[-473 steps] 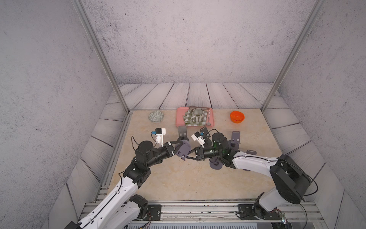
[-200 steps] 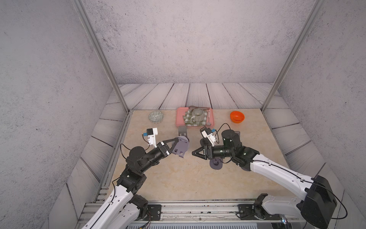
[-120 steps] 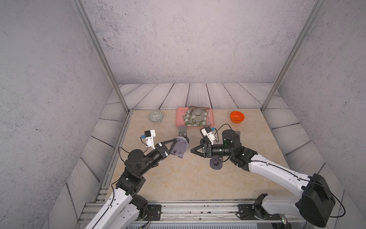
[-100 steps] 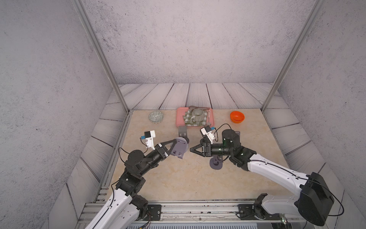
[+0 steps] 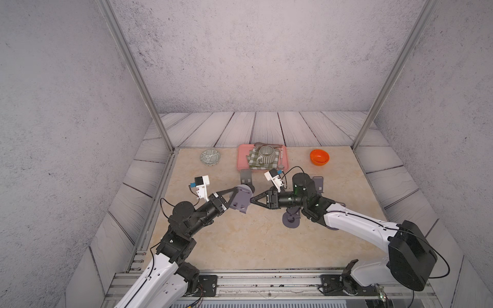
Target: Open the phone stand
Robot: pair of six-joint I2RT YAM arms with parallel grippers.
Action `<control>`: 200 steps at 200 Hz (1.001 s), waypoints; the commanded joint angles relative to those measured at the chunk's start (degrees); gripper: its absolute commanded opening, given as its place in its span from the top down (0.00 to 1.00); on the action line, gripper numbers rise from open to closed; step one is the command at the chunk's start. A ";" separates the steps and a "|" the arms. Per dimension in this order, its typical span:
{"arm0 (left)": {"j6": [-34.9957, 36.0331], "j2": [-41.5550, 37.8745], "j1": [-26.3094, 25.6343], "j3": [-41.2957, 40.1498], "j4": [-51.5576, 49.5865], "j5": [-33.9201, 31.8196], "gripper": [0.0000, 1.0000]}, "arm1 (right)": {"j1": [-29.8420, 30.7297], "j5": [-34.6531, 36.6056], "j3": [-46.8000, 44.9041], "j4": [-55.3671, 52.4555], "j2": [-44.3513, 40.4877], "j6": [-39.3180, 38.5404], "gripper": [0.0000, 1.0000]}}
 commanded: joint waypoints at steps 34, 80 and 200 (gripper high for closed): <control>-0.42 1.00 0.15 -0.55 4.05 1.44 1.00 | 0.70 -1.71 3.04 3.77 2.40 0.68 0.47; -0.51 0.98 0.15 -1.48 4.24 1.70 1.00 | 0.73 -3.24 4.35 8.07 5.01 3.17 0.71; 13.90 1.11 0.26 7.04 -13.50 14.62 0.70 | -0.60 -14.73 10.00 -20.83 -1.65 -18.35 1.00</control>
